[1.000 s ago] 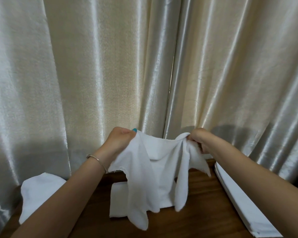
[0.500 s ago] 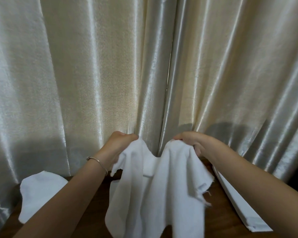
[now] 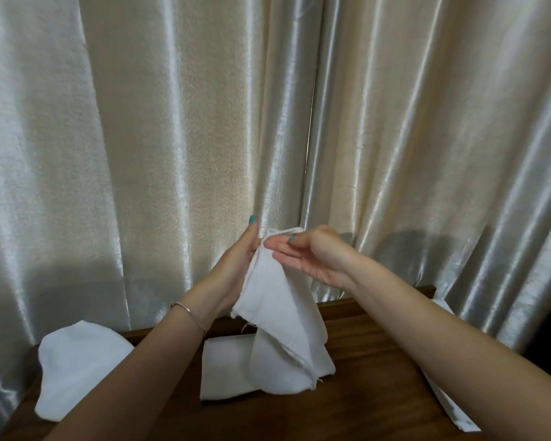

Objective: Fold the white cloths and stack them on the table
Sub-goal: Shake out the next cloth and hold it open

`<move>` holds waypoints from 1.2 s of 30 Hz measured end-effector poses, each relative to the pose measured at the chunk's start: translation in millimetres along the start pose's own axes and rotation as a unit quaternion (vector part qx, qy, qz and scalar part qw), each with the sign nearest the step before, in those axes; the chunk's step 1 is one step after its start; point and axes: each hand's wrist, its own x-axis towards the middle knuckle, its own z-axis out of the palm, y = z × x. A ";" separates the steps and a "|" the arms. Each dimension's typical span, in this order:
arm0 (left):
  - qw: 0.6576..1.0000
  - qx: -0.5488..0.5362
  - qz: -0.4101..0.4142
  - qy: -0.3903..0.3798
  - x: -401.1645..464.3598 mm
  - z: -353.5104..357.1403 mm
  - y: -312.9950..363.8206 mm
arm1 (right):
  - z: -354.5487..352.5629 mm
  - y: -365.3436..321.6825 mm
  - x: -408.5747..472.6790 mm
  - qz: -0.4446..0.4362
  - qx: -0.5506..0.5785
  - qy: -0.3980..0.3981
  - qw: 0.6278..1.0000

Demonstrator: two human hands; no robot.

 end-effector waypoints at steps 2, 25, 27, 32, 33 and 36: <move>0.996 0.079 0.034 -0.025 -0.7 -1.1 -4.0 | 0.7 1.1 -0.2 -0.011 -0.020 -0.011 1.000; 0.899 0.421 0.088 -0.079 -24.0 -16.8 -6.2 | -48.0 8.7 -7.9 -0.200 -0.522 -0.038 0.828; 0.891 0.443 0.075 -0.057 -21.5 -22.3 -8.0 | -54.9 5.2 -10.9 -0.214 -0.500 -0.014 0.839; 0.956 0.266 0.114 0.056 -17.5 -26.7 -9.8 | -72.2 -5.5 -13.8 -0.250 -0.462 0.022 0.850; 0.970 0.194 0.124 0.083 -17.4 -22.9 -9.3 | -73.9 -4.6 -11.8 -0.251 -0.464 0.031 0.849; 0.977 0.076 0.147 0.134 -12.9 -5.7 -7.3 | -66.9 4.8 -5.9 -0.286 -0.449 0.060 0.844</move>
